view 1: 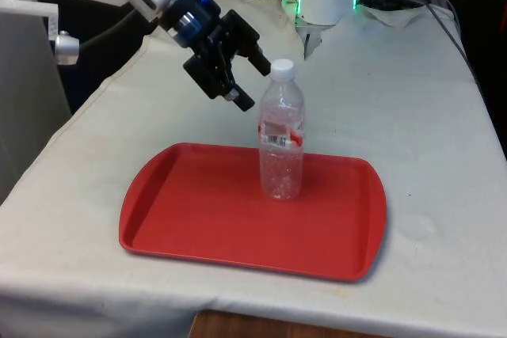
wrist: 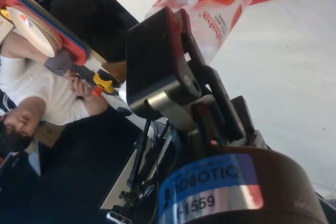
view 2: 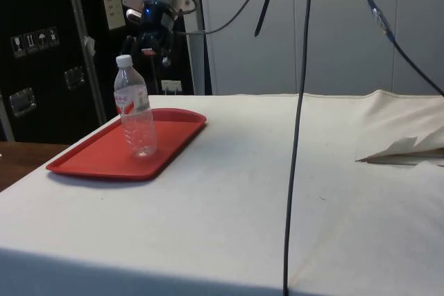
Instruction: Place the bottle upright on the tray.
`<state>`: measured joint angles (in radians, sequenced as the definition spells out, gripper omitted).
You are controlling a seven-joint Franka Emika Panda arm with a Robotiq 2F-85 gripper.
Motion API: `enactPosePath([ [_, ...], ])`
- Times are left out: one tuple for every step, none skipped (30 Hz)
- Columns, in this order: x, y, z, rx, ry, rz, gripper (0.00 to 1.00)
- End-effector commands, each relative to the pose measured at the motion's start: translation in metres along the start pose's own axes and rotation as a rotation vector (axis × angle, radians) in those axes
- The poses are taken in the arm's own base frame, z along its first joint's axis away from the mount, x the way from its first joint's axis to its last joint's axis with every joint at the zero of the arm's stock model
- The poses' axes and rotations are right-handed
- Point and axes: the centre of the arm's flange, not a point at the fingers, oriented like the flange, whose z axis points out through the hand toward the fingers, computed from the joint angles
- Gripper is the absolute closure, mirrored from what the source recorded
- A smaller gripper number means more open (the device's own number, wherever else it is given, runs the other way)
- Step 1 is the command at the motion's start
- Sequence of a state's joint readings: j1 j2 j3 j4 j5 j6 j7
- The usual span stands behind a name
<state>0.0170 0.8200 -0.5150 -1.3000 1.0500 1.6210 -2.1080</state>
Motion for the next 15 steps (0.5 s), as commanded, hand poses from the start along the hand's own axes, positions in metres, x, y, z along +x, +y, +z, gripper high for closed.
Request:
enactPosePath([
  [0.002,0.000,-0.004,0.008,-0.017,0.006,0.00],
  [0.003,0.000,-0.004,0.010,-0.019,0.008,0.00],
  [0.005,0.000,-0.005,0.014,-0.025,0.010,0.00],
  [0.006,0.000,-0.006,0.016,-0.030,0.011,0.00],
  [0.007,0.000,-0.007,0.018,-0.034,0.012,0.00],
  [0.005,0.001,-0.006,0.011,-0.021,0.009,0.00],
  [0.008,0.000,-0.007,0.020,-0.037,0.015,0.00],
  [0.008,0.000,-0.008,0.021,-0.040,0.016,0.00],
  [0.010,0.000,-0.009,0.025,-0.047,0.019,0.00],
  [0.012,0.001,-0.010,0.026,-0.051,0.019,0.00],
  [0.012,0.001,-0.010,0.026,-0.051,0.019,0.00],
  [0.014,0.001,-0.011,0.030,-0.058,0.022,0.00],
  [0.014,0.001,-0.012,0.031,-0.062,0.025,0.00],
  [0.013,0.002,-0.011,0.025,-0.048,0.019,0.00],
  [0.015,0.001,-0.012,0.033,-0.065,0.026,0.00],
])
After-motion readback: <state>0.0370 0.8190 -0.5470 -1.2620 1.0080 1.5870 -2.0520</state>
